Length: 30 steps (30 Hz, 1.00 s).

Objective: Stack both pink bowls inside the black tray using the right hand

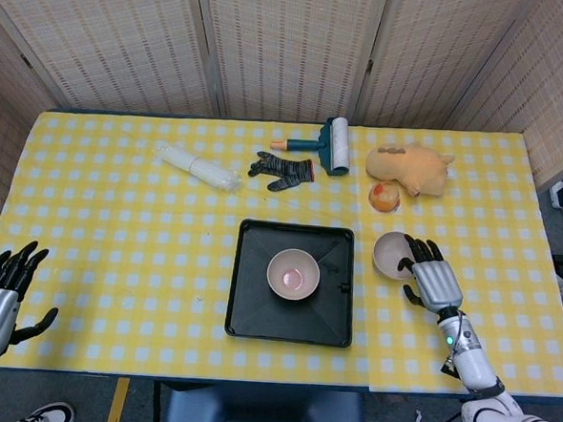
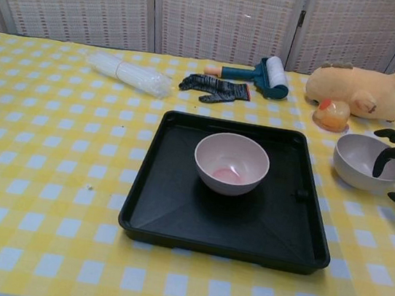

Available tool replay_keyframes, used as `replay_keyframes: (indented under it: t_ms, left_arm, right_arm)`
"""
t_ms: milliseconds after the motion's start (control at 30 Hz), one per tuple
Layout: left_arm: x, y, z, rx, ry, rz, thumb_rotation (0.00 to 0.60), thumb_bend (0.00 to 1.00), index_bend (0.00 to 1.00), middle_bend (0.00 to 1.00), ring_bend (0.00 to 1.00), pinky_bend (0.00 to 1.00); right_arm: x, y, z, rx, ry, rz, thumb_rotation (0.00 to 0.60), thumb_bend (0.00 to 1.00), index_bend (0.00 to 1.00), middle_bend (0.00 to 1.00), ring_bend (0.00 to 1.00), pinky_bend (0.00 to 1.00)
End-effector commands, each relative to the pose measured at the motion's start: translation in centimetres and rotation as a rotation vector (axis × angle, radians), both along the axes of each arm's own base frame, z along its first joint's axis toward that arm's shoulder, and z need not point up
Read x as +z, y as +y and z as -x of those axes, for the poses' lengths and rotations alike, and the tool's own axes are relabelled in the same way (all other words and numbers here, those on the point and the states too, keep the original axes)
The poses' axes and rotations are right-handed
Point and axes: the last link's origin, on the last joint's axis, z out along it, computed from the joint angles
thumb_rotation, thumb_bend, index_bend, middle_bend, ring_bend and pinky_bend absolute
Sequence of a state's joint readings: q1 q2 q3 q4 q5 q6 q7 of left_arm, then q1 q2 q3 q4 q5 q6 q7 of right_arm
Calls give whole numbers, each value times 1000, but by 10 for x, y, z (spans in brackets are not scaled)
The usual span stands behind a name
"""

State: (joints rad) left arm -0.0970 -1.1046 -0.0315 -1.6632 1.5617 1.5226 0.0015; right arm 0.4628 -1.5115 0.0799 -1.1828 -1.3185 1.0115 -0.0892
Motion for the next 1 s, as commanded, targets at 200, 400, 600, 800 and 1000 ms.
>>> replay_keyframes:
  t_ms: [200,400,600,800,1000]
  left_arm:
    - [1,0,0,-5,1,-6,600,318,0,0,79,50]
    - [3,-2,-1,-23,-7,-20,600,318,0,0,68,49]
    - [6,-3,-2,-23,-19,-30,600,318,0,0,63,47]
    - [5,-3,-3,-22,-29,-19,600,317,0,0,63,47]
    - [3,-4,-4,-12,-48,5,600,318,0,0,59,47]
  right_arm:
    - [-8,-7,-5,14,-16,5,600,434,558,1,0,0]
    - [-10,-8,-9,39,-17,15,600,434,626,23,0,0]
    - [-7,-2,-25,112,-31,22,600,435,658,68,0,0]
    - [0,8,-61,254,-61,41,600,434,658,74,1,0]
    - [-1,5,-102,374,-100,-2,600,434,660,90,19,0]
